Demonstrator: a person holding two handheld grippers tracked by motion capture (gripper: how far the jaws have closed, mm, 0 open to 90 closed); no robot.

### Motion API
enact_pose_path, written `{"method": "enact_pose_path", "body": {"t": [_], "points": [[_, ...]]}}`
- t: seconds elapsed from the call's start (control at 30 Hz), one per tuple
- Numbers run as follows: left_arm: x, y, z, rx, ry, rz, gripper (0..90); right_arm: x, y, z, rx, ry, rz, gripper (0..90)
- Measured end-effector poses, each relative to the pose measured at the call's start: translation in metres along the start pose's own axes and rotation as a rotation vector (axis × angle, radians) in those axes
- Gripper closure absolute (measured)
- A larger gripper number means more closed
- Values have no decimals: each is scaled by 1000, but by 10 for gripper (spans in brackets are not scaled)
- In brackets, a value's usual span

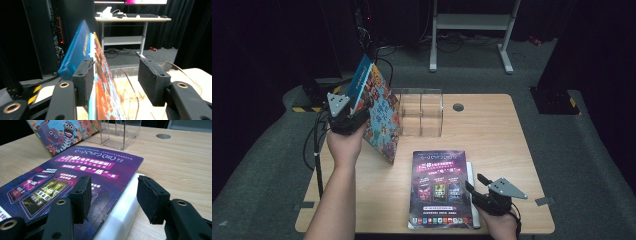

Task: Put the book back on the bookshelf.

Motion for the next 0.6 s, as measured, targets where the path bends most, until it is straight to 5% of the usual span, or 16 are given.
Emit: {"method": "enact_pose_path", "body": {"t": [0.6], "points": [[-7, -2, 5, -19, -19, 7, 456, 2, -3, 0, -7, -3, -5, 459]]}}
Point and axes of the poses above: each handheld gripper's, and its own axes: x roughly forward along the jaws, z roughly out of its underside, y roughly to its right, the point moved 7 cm from there along x, roughly forward along the jaws, and after that the axes turned 10 degrees about -x, right-handed, at the moved point
